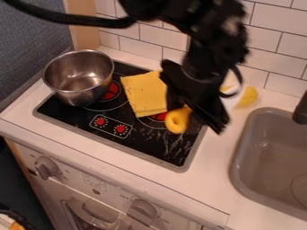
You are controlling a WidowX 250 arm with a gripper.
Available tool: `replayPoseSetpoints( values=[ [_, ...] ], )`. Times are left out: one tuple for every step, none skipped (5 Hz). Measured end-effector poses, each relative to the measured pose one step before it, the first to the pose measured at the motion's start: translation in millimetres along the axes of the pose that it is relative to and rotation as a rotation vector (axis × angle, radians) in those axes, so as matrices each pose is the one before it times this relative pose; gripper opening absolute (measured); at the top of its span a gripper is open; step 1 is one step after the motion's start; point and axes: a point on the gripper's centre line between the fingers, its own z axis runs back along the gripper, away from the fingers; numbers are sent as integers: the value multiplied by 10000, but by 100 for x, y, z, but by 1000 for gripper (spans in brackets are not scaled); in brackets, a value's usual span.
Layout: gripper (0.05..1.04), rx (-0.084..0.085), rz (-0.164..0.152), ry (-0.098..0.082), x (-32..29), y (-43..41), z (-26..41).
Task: Moved the yellow knife between the burner and the sink
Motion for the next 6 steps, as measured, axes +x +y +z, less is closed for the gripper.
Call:
replayPoseSetpoints(
  values=[
    [477,260,1543,681,-175,-1883,157],
    [477,-426,477,456,-331,-1378,-877],
    [477,-871,457,-92,753,-369,-1184],
    [477,-1118,-122,-161,693,-224,-1664],
    [477,-531,-209,67,237,-184,-1488],
    [477,99,-170,5,794,-58,-1029]
  ],
)
